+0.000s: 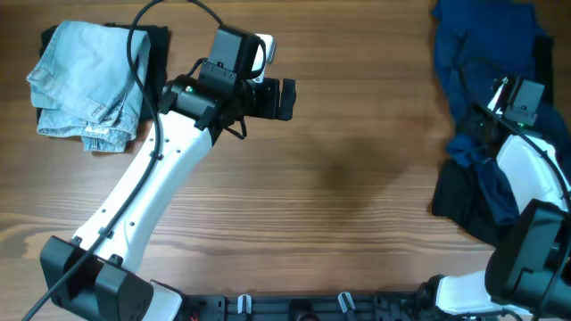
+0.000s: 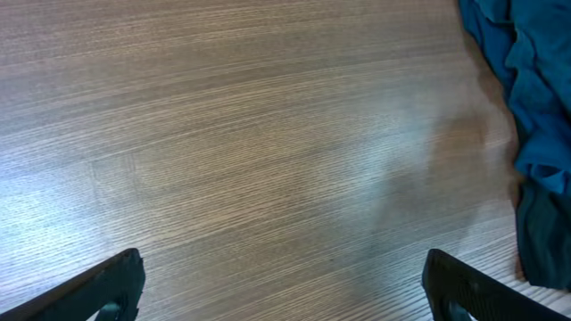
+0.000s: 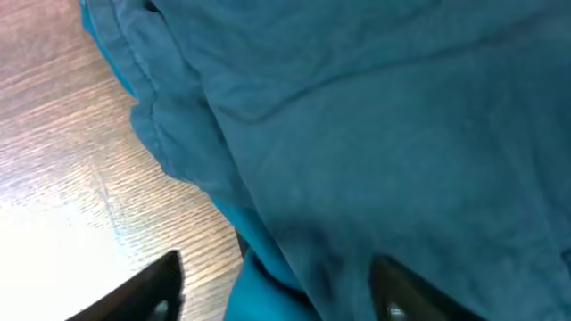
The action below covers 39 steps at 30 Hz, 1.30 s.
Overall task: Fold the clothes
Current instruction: 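Lower the right gripper into the navy pile and pinch a garment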
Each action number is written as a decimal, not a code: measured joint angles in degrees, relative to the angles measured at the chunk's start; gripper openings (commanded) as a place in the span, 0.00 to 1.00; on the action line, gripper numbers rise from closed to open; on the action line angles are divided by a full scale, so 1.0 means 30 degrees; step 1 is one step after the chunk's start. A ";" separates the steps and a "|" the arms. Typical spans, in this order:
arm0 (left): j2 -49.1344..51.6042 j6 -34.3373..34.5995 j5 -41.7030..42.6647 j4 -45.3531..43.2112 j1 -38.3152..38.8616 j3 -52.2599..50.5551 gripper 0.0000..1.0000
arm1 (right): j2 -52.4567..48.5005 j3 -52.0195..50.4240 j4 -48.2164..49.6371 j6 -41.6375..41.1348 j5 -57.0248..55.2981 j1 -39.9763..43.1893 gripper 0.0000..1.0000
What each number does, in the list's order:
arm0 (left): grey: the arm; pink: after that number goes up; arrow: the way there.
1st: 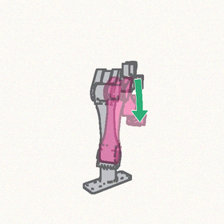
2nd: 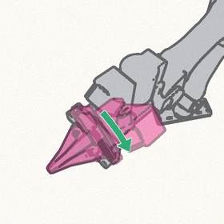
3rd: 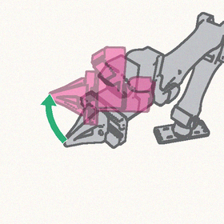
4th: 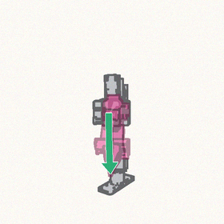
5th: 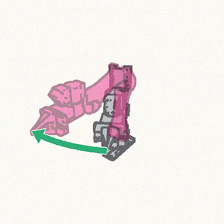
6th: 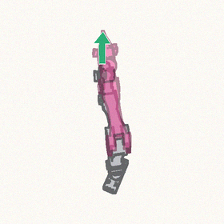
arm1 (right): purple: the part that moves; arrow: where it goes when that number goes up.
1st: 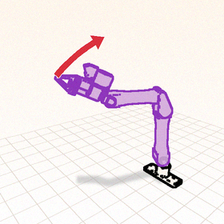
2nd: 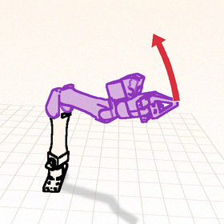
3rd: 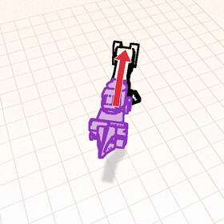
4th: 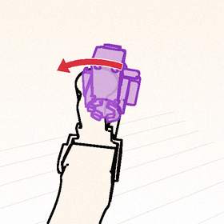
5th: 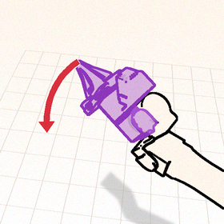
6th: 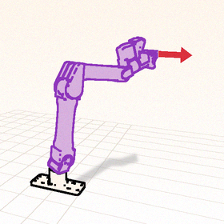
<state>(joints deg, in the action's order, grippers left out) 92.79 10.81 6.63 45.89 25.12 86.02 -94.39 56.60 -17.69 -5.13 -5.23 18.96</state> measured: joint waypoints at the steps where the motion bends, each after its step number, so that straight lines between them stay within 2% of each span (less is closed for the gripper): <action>1: 0.0000 0.0000 0.0007 0.0007 0.0000 0.0000 1.00 | -0.0117 -0.0058 0.0153 0.0036 -0.0015 0.0000 0.64; 11: 0.0000 0.0000 -0.0211 0.0036 0.0000 0.0000 1.00 | -0.1151 -0.0503 0.1231 0.0168 -0.0641 0.0000 0.64; 15: 0.0000 0.0000 -0.0291 0.0036 0.0000 0.0000 1.00 | -0.1275 -0.0503 0.1814 0.0168 -0.0867 0.0000 0.59; 20: 0.0000 0.0000 -0.0357 0.0036 0.0000 0.0000 1.00 | -0.1311 -0.0503 0.2499 0.0175 -0.1013 0.0000 0.58; 31: 0.0000 0.0000 -0.0568 0.0036 0.0000 0.0000 1.00 | -0.1326 -0.0503 0.2958 0.0248 -0.1792 0.0000 0.61; 33: 0.0000 0.0000 -0.0583 0.0036 0.0000 0.0000 1.00 | -0.1406 -0.0503 0.3082 0.0270 -0.1807 0.0000 0.66; 39: 0.0000 0.0000 -0.0714 -0.0029 0.0000 0.0000 1.00 | -0.2215 -0.0503 0.3228 0.0539 -0.1916 0.0000 0.69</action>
<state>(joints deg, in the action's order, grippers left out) 92.79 10.81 4.49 45.80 25.12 86.02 -101.03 55.09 -8.01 -3.51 -10.98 18.96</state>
